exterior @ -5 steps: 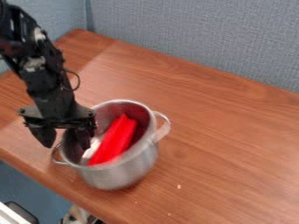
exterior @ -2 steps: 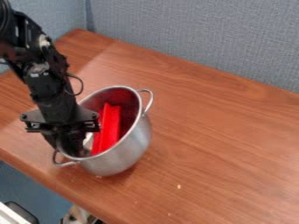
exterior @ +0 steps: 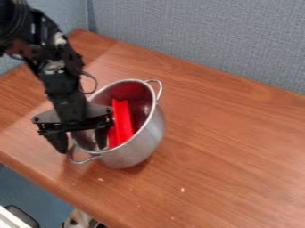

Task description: Put the red object in the metal pot

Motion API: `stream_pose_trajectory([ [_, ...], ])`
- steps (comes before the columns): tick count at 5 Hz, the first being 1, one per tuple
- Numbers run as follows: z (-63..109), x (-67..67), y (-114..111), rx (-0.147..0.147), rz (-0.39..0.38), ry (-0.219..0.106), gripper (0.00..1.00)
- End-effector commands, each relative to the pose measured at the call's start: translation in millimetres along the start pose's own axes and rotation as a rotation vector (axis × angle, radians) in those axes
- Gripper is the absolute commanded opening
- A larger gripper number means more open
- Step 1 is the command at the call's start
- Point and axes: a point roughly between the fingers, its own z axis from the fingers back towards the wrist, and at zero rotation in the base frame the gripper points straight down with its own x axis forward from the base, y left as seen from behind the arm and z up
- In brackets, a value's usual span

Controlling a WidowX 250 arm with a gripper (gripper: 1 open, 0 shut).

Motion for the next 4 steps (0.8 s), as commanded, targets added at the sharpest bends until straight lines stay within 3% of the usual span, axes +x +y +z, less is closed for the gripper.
stream_pose_trajectory([
  [1,4.6,-4.3,-16,-0.003,0.001,-0.035,1.0],
  [2,6.4,-11.8,-24,-0.003,0.019,-0.049,1.0],
  [4,13.4,-44.9,-26,-0.017,-0.015,-0.054,1.0],
])
